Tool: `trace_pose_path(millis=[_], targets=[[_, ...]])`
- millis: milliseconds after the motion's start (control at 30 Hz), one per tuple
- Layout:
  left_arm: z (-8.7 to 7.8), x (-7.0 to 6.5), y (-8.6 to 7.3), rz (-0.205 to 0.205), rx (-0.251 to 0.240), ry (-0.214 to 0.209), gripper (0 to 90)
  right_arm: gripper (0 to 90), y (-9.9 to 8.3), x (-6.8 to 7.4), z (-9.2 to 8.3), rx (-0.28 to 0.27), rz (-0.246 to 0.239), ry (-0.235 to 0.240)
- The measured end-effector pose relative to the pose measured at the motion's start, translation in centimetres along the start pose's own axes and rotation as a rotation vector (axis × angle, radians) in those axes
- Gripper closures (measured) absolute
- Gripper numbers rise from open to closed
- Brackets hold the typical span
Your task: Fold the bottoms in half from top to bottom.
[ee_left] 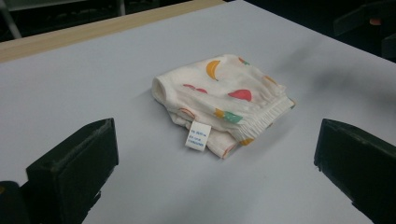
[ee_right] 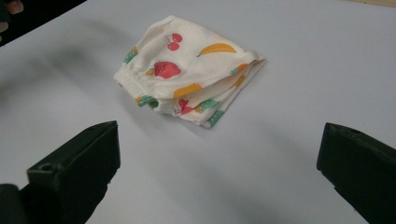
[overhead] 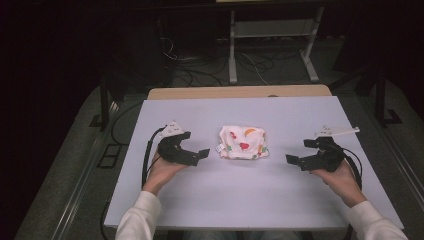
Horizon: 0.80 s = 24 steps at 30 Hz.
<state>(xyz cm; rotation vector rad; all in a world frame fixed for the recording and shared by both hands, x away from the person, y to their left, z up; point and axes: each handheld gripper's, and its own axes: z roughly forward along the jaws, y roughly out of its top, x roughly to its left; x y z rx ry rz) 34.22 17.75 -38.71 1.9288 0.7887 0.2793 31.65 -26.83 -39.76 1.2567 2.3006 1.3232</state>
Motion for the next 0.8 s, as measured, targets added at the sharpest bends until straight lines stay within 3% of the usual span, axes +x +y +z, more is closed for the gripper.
trace_pose_path(millis=[400,567,700,800], targets=[[-1.3,-2.4,-2.7,0.032,-0.015,-0.002,0.0,0.0,-2.7,0.7,-0.8,-0.003,0.005,-0.009],[-1.8,-2.7,-3.9,0.033,-0.019,-0.001,0.0,0.0,-3.6,1.0,-0.7,0.004,-0.009,-0.037],[-2.0,-2.8,-4.7,0.039,-0.021,0.009,0.0,0.0,-4.3,0.8,-0.5,-0.003,0.003,-0.032],[-2.0,-2.7,-5.4,0.032,-0.017,0.004,0.0,0.0,-4.6,0.7,-0.4,-0.002,-0.015,-0.03]])
